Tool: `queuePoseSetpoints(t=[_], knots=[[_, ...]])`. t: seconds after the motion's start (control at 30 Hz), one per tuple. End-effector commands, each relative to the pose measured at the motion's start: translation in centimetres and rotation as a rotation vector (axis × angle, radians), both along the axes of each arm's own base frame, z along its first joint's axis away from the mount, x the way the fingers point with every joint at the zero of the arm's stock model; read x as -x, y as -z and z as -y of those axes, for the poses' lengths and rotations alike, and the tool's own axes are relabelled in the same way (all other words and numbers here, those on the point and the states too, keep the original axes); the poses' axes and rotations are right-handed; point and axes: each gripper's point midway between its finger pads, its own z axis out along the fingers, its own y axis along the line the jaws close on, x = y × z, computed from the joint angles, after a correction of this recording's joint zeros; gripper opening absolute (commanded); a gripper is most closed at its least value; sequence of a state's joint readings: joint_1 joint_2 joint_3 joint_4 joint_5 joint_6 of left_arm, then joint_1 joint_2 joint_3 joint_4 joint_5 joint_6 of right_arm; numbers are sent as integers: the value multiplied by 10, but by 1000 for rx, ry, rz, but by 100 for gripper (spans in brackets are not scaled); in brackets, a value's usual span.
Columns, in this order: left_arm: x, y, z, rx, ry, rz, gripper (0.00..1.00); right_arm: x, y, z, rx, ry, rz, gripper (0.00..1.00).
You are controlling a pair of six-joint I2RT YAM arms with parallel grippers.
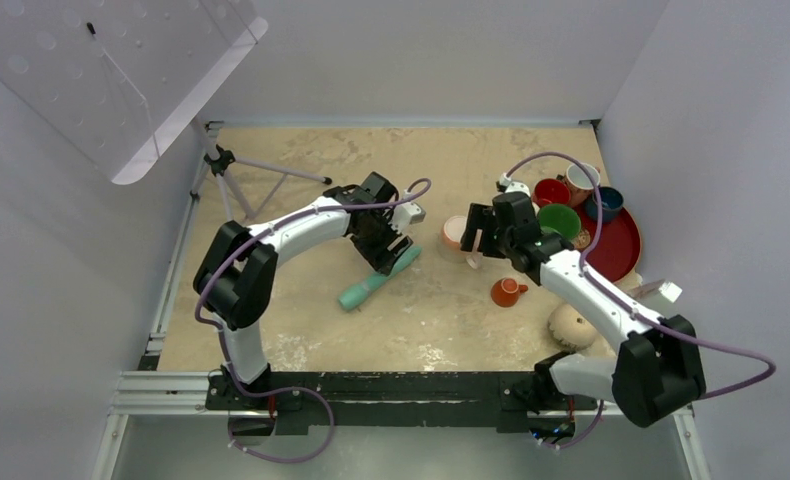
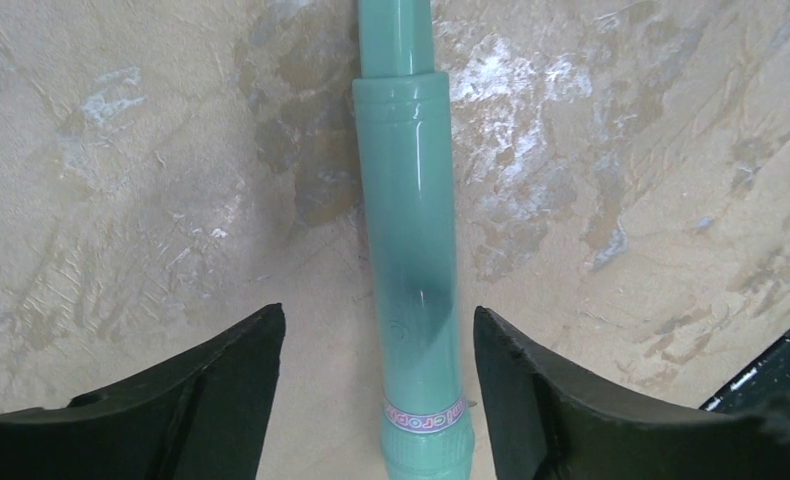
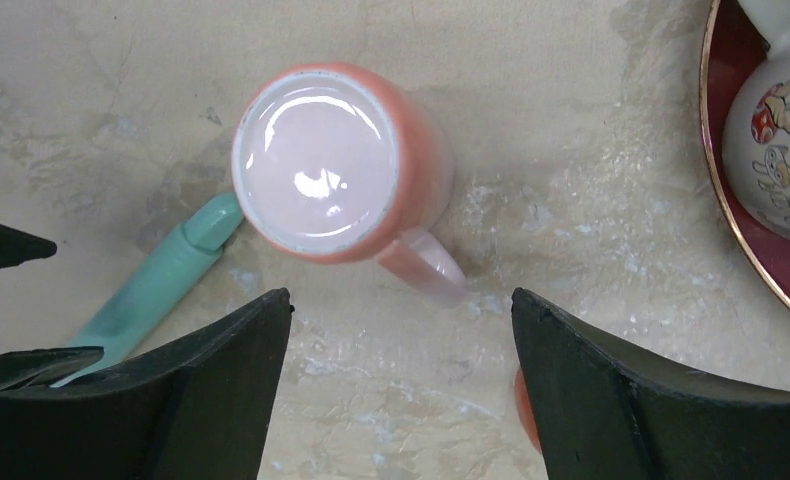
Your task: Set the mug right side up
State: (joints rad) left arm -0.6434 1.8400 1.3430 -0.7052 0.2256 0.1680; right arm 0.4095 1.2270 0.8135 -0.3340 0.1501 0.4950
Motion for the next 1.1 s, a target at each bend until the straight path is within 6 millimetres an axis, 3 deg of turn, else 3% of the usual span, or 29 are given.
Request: queuePoseSetpoints(t=[0.0,0.27,0.43,0.73,0.8,0.93,1.03,1.07], knots=[[-1,-38,15,91,44,-12,79,22,10,7,-15,42,-49,85],[-9,-74,12,162,-7,-27,81,-4,55,-1,106,30,-111,81],[-8,-83,9,185,-25,-32,81,-27,57,-1,207,37,-74,81],[-11,-87,6,177,-23,-14,81,-38,58,-5,229,18,-69,78],[-12,-87,5,178,-26,-12,81,-43,59,-6,249,10,-72,72],[-13,-90,5,180,-25,-7,81,-47,63,-8,266,-14,-80,41],[-13,-89,4,179,-27,-7,81,-47,69,-12,268,-45,-99,29],[-13,-89,4,180,-27,-8,81,-48,72,-13,272,-47,-109,21]])
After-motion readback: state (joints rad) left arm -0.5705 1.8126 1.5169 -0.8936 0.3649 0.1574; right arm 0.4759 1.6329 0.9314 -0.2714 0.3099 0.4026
